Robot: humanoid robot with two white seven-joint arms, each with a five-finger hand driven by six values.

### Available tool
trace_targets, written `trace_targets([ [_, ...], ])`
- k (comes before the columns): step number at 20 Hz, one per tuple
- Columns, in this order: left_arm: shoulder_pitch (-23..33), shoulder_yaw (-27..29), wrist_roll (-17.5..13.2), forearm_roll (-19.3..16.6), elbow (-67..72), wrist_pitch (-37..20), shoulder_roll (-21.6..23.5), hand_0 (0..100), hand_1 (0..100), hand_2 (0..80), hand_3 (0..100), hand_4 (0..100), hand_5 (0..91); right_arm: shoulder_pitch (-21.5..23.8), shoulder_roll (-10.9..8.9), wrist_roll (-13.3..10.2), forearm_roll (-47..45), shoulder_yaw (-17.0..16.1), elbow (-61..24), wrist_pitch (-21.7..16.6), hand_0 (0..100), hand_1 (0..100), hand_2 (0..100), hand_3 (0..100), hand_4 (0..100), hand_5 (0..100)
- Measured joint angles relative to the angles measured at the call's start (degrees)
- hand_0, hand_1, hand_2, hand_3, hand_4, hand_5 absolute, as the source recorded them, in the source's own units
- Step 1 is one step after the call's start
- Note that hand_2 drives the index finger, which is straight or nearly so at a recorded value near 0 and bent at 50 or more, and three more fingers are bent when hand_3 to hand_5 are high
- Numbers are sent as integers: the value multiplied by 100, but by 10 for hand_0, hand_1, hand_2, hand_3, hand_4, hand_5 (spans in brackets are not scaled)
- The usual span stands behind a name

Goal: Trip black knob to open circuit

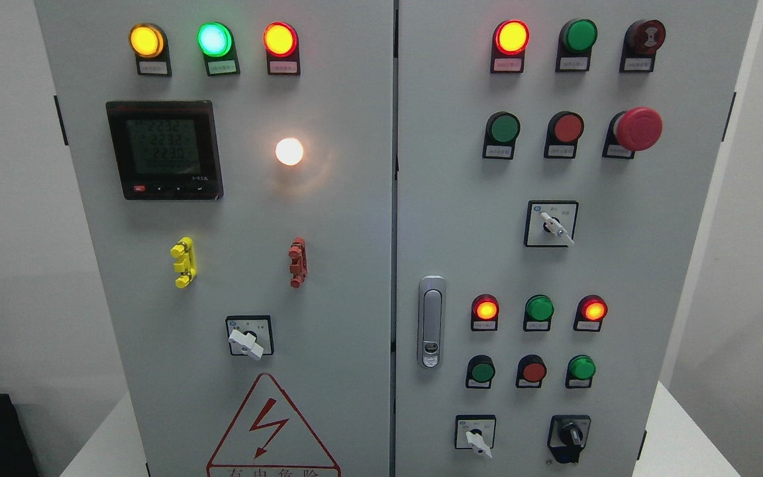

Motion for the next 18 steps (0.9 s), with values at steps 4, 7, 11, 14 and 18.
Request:
trace_targets([
  [4,0,0,0,0,0,1,0,120,389,0,0,0,0,-30,-50,0,-162,-36,-411,188,0,20,0,413,405,207],
  [7,0,0,0,0,0,2,0,120,389,0,0,0,0,-69,-81,0,-246,-58,-652,257,0,21,0,514,469,271],
  [11,0,0,0,0,0,3,0,120,389,0,0,0,0,-135,-125,0,-305,-79,-895,362,0,23,0,569,534,349],
  [14,0,0,0,0,0,4,0,120,389,0,0,0,0,-186,-157,0,-338,-91,-1054,446,0,24,0,599,569,411],
  [18,0,0,0,0,0,16,0,120,389,0,0,0,0,-288,-250,0,-366,-101,-1221,562,0,25,0,650,633,533],
])
